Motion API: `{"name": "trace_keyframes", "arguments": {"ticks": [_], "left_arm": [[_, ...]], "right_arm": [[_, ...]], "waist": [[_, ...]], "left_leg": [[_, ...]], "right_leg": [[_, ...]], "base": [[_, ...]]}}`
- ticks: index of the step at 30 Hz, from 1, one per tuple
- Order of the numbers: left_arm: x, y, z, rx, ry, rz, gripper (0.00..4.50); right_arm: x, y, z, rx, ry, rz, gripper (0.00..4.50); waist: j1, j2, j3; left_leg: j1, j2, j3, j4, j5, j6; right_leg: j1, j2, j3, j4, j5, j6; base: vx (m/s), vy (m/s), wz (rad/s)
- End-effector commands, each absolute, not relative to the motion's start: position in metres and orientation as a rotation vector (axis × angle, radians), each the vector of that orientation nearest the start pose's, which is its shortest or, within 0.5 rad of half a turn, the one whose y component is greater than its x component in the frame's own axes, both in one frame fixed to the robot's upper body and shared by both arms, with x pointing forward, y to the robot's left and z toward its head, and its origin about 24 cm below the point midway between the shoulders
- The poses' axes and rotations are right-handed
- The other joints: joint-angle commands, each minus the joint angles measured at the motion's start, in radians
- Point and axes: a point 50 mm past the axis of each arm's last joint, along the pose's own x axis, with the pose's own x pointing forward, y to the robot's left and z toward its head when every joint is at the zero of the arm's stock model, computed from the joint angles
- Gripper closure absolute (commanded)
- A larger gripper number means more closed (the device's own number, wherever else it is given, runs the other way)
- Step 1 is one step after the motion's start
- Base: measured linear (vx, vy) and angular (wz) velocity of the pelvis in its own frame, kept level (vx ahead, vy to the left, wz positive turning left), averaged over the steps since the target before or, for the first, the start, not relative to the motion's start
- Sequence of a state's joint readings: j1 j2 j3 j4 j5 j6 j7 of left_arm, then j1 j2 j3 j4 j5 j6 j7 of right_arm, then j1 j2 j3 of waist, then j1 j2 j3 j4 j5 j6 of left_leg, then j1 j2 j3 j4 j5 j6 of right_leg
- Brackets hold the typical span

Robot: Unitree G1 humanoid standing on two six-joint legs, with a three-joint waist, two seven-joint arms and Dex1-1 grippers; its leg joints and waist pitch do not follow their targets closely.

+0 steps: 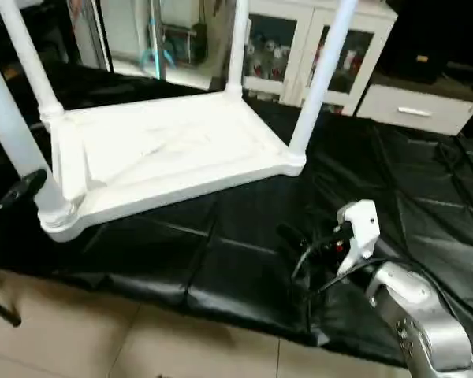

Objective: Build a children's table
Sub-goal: Rotate table base

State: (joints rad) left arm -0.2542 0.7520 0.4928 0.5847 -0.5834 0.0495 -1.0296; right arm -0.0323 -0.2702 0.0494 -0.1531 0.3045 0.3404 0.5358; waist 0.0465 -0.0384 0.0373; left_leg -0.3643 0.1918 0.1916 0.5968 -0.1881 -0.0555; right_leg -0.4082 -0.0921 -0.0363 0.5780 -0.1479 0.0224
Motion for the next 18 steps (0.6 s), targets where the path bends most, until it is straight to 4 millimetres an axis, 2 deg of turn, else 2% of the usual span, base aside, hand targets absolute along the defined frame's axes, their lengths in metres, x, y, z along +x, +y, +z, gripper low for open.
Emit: {"name": "trace_keyframes", "arguments": {"ticks": [1, 8, 10, 11, 12, 14, 16, 17, 18], "left_arm": [[0.253, 0.372, 0.125, -0.018, -0.051, -0.392, 0.03], [0.268, 0.358, 0.123, -0.026, -0.037, -0.501, 0.03], [0.272, 0.333, 0.122, -0.055, -0.017, -0.648, 0.03], [0.273, 0.332, 0.122, -0.056, -0.014, -0.657, 0.03], [0.273, 0.325, 0.122, -0.065, -0.004, -0.696, 0.03], [0.274, 0.298, 0.12, -0.083, 0.037, -0.822, 0.03], [0.274, 0.266, 0.119, -0.09, 0.055, -0.958, 0.03], [0.275, 0.25, 0.119, -0.1, 0.057, -1.018, 0.03], [0.276, 0.242, 0.119, -0.103, 0.052, -1.043, 0.03]], "right_arm": [[0.248, -0.154, 0.063, 0.051, 0.149, 0.637, 0.86], [0.246, -0.153, 0.062, 0.049, 0.152, 0.643, 0.86], [0.246, -0.154, 0.062, 0.046, 0.159, 0.648, 0.86], [0.245, -0.154, 0.062, 0.046, 0.159, 0.649, 0.86], [0.245, -0.154, 0.061, 0.045, 0.163, 0.652, 0.86], [0.241, -0.155, 0.058, 0.037, 0.189, 0.675, 0.86], [0.236, -0.155, 0.054, 0.027, 0.217, 0.708, 0.86], [0.233, -0.156, 0.052, 0.024, 0.232, 0.725, 0.86], [0.231, -0.156, 0.051, 0.022, 0.239, 0.733, 0.86]], "waist": [[-0.001, 0.032, -0.042], [0.0, 0.033, -0.047], [0.001, 0.035, -0.049], [0.003, 0.036, -0.048], [0.004, 0.035, -0.047], [0.008, 0.035, -0.048], [0.017, 0.035, -0.043], [0.018, 0.031, -0.043], [0.021, 0.032, -0.042]], "left_leg": [[0.029, 0.03, -0.027, -0.108, -0.527, -0.089], [0.027, 0.031, -0.022, -0.105, -0.455, -0.082], [0.028, 0.034, -0.019, -0.104, -0.426, -0.086], [0.03, 0.035, -0.016, -0.103, -0.417, -0.084], [0.03, 0.034, -0.015, -0.102, -0.414, -0.08], [0.027, 0.037, -0.015, -0.103, -0.403, -0.08], [0.032, 0.038, -0.01, -0.102, -0.414, -0.076], [0.031, 0.039, -0.01, -0.102, -0.428, -0.075], [0.032, 0.038, -0.01, -0.101, -0.43, -0.074]], "right_leg": [[0.008, -0.035, 0.027, -0.066, -0.412, -0.125], [0.015, -0.035, 0.029, -0.052, -0.306, -0.165], [0.019, -0.035, 0.028, -0.044, -0.254, -0.186], [0.017, -0.035, 0.028, -0.043, -0.239, -0.197], [0.018, -0.034, 0.028, -0.044, -0.239, -0.198], [0.023, -0.037, 0.029, -0.041, -0.237, -0.2], [0.017, -0.034, 0.029, -0.046, -0.253, -0.204], [0.019, -0.035, 0.03, -0.049, -0.279, -0.199], [0.019, -0.035, 0.03, -0.051, -0.292, -0.195]], "base": [[0.0, 0.0, 0.0], [0.0, 0.0, 0.0], [0.0, 0.0, 0.0], [0.0, 0.0, 0.0], [0.0, 0.0, 0.0], [0.0, 0.0, 0.0], [0.0, 0.0, 0.0], [0.0, 0.0, 0.0], [0.0, 0.0, 0.0]]}}
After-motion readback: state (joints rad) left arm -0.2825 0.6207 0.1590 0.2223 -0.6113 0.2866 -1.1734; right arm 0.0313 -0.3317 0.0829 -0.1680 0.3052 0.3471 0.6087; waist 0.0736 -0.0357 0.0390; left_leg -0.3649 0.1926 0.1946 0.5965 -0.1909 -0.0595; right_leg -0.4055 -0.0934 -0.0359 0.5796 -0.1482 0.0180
